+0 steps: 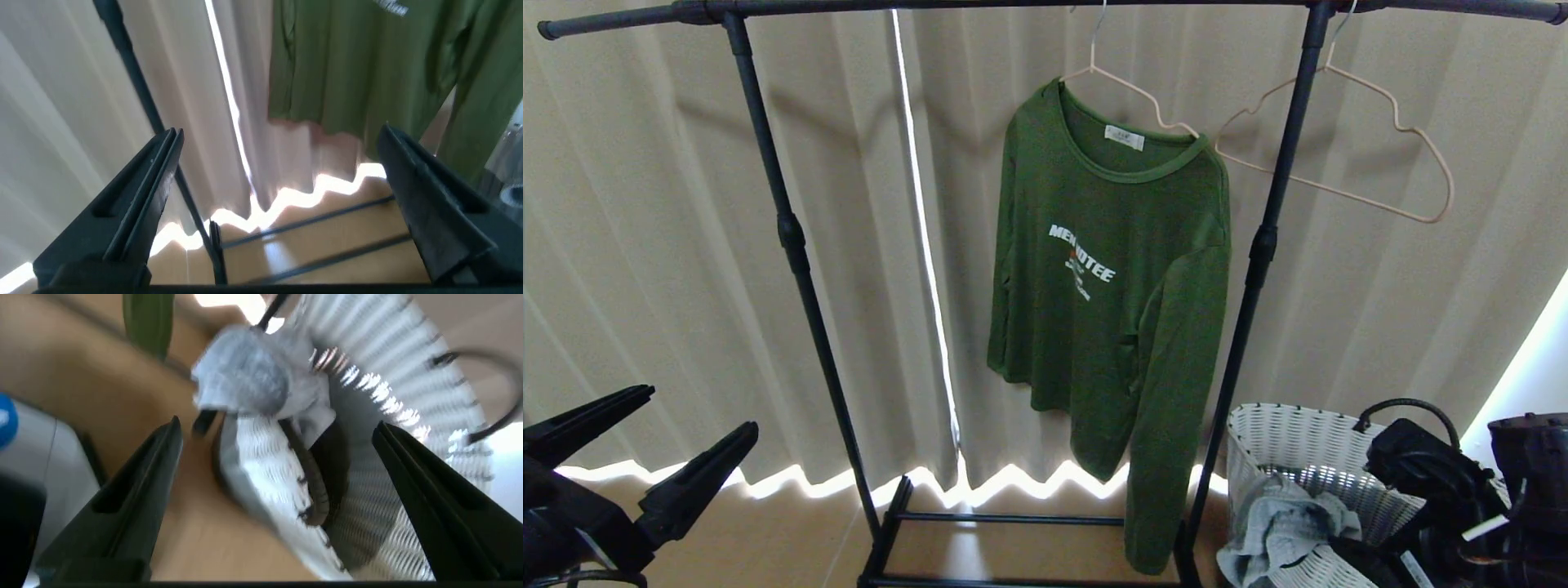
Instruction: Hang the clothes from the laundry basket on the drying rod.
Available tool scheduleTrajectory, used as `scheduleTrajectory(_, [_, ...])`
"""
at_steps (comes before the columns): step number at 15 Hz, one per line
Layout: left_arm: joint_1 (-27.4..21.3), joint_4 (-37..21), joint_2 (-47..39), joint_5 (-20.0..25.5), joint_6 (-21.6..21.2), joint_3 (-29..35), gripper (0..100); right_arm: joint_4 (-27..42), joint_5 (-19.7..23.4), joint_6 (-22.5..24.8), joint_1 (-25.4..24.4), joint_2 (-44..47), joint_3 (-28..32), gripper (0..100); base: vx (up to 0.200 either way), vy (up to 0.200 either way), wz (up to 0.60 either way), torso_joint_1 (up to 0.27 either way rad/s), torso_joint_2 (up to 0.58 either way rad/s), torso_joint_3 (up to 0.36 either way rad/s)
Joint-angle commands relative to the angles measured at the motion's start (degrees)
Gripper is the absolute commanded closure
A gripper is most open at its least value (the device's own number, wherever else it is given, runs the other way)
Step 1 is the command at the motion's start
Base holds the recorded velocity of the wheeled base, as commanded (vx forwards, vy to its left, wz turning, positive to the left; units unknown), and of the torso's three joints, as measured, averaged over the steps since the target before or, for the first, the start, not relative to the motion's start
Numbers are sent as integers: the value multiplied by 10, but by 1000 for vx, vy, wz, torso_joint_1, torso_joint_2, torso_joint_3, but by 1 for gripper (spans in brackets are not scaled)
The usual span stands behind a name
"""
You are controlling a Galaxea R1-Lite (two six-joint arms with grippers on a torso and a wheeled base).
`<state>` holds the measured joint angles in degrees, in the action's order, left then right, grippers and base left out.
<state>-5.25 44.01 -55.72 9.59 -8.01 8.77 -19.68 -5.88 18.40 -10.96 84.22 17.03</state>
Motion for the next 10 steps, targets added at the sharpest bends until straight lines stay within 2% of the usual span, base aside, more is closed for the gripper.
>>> scheduleTrajectory(1, [2,0,9,0,0,0,0,21,-2,6,29,99,63,0,0,0,0,0,0,0])
scheduleTrajectory(3, [2,0,7,0,0,0,0,17,-3,17,63,151,76,0,0,0,0,0,0,0])
scheduleTrajectory(8, [2,-1,5,0,-1,-1,0,10,-6,17,66,202,91,0,0,0,0,0,0,0])
scheduleTrajectory(10, [2,-1,7,0,0,-1,0,8,-26,18,78,231,100,0,0,0,0,0,0,0])
